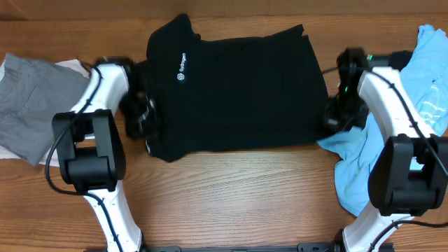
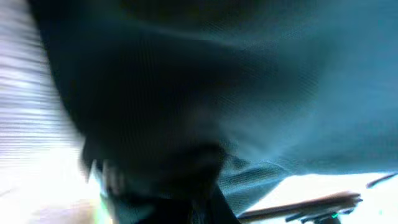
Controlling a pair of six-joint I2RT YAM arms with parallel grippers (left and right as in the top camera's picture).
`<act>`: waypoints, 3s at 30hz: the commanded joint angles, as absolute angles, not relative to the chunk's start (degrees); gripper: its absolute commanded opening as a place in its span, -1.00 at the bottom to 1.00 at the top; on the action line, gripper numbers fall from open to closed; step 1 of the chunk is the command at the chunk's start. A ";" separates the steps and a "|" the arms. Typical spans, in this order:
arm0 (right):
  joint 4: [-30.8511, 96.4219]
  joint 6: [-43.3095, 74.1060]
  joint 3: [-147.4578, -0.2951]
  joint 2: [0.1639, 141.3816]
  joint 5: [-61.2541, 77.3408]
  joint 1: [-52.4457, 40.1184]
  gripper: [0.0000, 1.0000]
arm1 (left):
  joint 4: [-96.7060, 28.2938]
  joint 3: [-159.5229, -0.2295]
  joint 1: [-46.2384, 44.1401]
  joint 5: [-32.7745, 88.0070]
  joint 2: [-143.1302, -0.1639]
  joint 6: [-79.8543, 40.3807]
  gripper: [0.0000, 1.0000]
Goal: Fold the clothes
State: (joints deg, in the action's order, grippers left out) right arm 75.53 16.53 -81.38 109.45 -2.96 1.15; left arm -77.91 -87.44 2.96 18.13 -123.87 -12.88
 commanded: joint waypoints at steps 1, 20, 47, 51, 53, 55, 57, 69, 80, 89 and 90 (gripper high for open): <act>72.18 17.54 -72.88 108.66 0.30 1.63 -0.92 | -74.72 -76.82 2.55 17.58 -123.61 -11.14 -0.92; 64.66 18.52 -60.38 98.26 3.38 1.48 -0.92 | -64.47 -58.19 24.43 17.41 -95.35 -14.09 -0.92; 50.98 13.19 -63.07 95.90 7.86 1.04 -0.92 | -42.59 -58.26 19.99 34.76 -95.13 -18.02 -0.92; 48.45 13.30 -63.07 95.90 7.86 1.04 -0.92 | -39.59 -58.26 19.57 40.47 -95.13 -18.06 -0.92; 45.78 13.47 -63.07 95.90 8.34 1.04 -0.92 | -36.99 -58.26 19.57 43.20 -95.13 -18.68 -0.92; 42.39 13.47 -63.07 95.90 10.46 1.04 -0.92 | -34.92 -58.26 19.44 43.40 -95.13 -20.40 -0.92; 40.32 13.50 -63.07 95.90 11.20 1.04 -0.92 | -33.32 -58.26 19.22 43.33 -95.13 -21.56 -0.92; 34.13 13.50 -63.07 96.03 12.29 1.04 -0.92 | -27.77 -58.24 15.59 38.98 -95.13 -24.91 -0.82; 33.23 13.47 -63.07 96.88 12.29 1.04 -0.91 | -22.13 -58.24 13.52 28.84 -95.15 -28.25 -0.74; 33.34 13.47 -63.07 96.88 12.32 1.04 -0.91 | -16.62 -58.28 12.03 39.16 -95.20 -26.46 0.42; 33.47 13.47 -63.07 96.88 12.29 1.04 -0.91 | -16.95 -58.28 11.79 42.19 -95.11 -25.06 0.29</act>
State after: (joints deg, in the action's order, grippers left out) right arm 33.65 13.63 -61.60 96.82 12.21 0.71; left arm -17.04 -58.39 12.67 32.88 -95.88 -27.97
